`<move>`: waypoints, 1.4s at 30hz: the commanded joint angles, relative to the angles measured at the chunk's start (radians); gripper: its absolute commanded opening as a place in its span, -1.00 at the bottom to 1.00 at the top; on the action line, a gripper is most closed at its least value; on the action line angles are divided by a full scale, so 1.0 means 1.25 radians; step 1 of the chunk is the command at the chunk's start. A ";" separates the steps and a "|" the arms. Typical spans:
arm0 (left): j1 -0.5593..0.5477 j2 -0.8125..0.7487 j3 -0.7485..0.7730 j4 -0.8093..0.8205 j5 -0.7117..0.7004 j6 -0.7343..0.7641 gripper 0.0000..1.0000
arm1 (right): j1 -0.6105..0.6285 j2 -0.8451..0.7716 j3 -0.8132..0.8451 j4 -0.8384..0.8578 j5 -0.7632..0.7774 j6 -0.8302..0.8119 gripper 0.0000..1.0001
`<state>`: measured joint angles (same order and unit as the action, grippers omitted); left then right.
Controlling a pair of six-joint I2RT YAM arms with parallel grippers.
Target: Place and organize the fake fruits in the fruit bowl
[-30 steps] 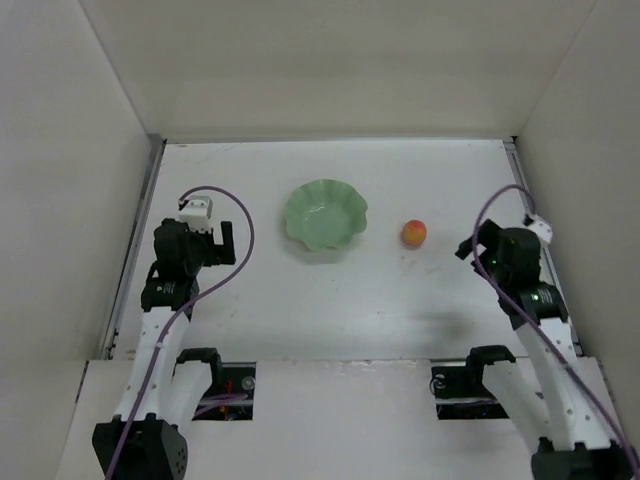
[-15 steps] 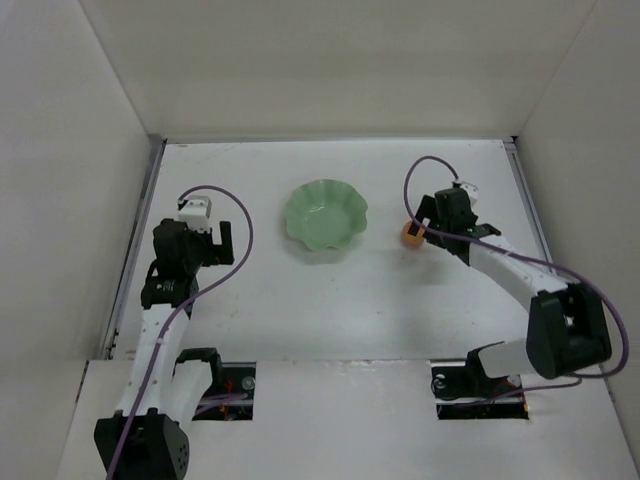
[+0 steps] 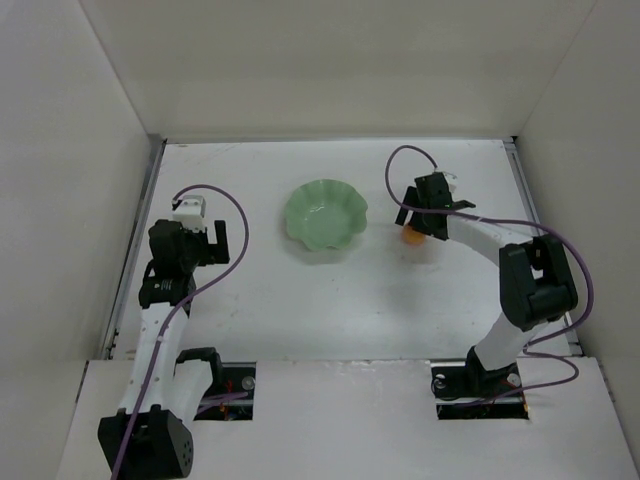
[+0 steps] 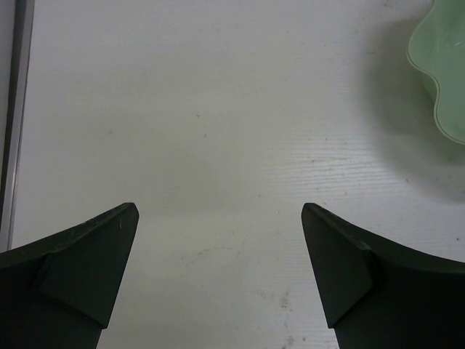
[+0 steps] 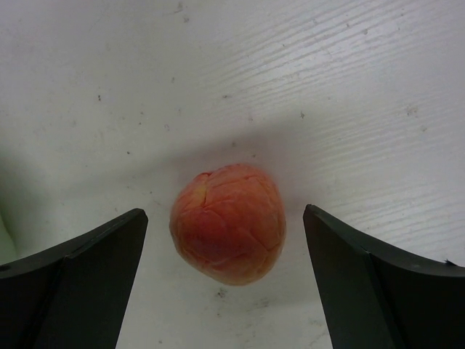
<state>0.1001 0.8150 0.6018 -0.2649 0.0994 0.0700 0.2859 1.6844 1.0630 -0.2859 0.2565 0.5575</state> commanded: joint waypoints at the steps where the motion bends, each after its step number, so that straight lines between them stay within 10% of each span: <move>1: 0.006 -0.003 0.001 0.044 0.011 0.004 1.00 | 0.026 -0.001 0.039 -0.044 0.034 0.000 0.85; 10: 0.008 -0.004 0.001 0.046 0.011 0.013 1.00 | 0.034 0.016 0.048 -0.063 0.013 0.009 0.15; 16: 0.006 0.001 0.005 0.049 0.011 0.010 1.00 | 0.060 -0.061 0.080 -0.074 0.029 -0.004 -0.68; 22: 0.005 0.012 0.011 0.055 0.011 0.008 1.00 | 0.206 -0.096 0.248 -0.085 0.038 0.008 -0.62; 33: 0.008 0.000 0.017 0.055 0.015 -0.009 1.00 | 0.346 0.238 0.540 -0.110 0.025 0.072 -0.48; 40: 0.008 -0.003 0.009 0.057 0.017 -0.014 1.00 | 0.346 0.285 0.551 -0.103 -0.001 0.087 0.40; 41: 0.008 0.000 0.009 0.059 0.020 -0.017 1.00 | 0.346 0.282 0.547 -0.099 -0.005 0.087 0.99; 42: 0.008 0.002 0.009 0.059 0.020 -0.017 1.00 | 0.349 0.274 0.539 -0.093 -0.003 0.087 1.00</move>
<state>0.1043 0.8284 0.6018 -0.2344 0.1062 0.0658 0.7185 2.0808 1.7061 -0.4450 0.2638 0.6529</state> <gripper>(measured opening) 0.997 0.962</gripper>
